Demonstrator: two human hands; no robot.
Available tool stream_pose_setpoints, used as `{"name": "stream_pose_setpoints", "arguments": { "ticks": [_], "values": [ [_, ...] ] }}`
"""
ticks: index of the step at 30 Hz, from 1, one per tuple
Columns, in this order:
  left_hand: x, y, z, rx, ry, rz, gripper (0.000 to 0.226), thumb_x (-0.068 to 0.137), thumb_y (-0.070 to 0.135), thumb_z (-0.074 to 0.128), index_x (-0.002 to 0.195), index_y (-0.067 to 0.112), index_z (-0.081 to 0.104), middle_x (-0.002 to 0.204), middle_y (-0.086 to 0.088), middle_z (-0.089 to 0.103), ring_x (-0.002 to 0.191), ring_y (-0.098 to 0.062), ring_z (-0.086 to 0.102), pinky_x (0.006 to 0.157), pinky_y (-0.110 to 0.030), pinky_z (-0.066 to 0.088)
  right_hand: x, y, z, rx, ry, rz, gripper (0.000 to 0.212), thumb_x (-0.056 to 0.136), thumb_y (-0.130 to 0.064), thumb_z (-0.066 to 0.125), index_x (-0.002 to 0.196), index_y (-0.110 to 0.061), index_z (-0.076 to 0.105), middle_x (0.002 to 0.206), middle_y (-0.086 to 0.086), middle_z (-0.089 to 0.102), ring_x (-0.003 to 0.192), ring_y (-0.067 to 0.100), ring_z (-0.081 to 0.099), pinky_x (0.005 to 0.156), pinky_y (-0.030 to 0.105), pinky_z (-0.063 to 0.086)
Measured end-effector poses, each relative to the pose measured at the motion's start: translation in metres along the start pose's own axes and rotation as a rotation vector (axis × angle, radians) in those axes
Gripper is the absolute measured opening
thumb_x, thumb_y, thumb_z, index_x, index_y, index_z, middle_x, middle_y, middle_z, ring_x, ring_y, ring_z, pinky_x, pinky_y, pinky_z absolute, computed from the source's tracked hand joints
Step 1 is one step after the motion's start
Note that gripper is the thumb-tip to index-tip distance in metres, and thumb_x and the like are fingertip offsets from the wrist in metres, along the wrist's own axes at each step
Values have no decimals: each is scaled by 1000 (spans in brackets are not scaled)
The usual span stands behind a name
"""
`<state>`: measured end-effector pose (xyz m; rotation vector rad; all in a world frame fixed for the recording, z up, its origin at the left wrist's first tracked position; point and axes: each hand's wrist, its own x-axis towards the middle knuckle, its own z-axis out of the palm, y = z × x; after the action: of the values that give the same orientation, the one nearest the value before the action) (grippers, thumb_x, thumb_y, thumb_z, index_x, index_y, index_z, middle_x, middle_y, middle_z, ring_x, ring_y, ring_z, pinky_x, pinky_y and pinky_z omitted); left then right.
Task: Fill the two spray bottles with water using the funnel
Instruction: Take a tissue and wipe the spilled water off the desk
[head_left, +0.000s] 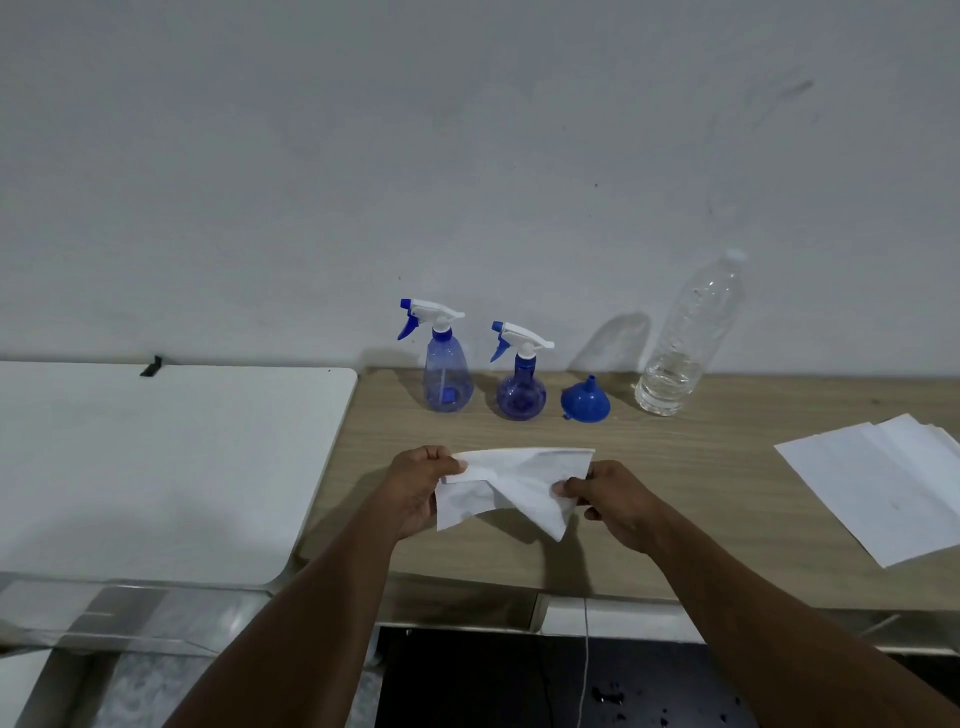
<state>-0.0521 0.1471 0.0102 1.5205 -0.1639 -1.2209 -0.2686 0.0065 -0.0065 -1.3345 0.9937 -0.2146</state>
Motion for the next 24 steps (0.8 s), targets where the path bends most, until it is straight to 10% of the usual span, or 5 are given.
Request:
{"name": "stream_pose_setpoints", "arguments": {
  "ticks": [4, 12, 24],
  "values": [
    [3, 0, -2, 53, 10, 2, 17, 86, 0, 71, 98, 8, 62, 108, -17, 65, 91, -32, 63, 73, -38, 56, -1, 1, 3, 96, -23, -25, 24, 96, -8, 59, 116, -19, 65, 116, 7, 71, 108, 28, 64, 96, 44, 49],
    [7, -8, -22, 188, -19, 27, 45, 83, 5, 75, 123, 16, 59, 118, -13, 63, 105, -36, 62, 86, -49, 58, -10, -9, 6, 0, -10, -196, 25, 98, 0, 49, 87, -12, 67, 90, 7, 69, 82, 23, 66, 61, 30, 54],
    [6, -21, -39, 66, -100, -80, 48, 85, 41, 74, 119, 7, 67, 118, -17, 70, 111, -35, 66, 97, -46, 53, -4, -21, 8, -8, -147, -26, 26, 91, -10, 54, 98, -3, 77, 117, 9, 70, 107, 34, 62, 84, 38, 58]
  ]
}}
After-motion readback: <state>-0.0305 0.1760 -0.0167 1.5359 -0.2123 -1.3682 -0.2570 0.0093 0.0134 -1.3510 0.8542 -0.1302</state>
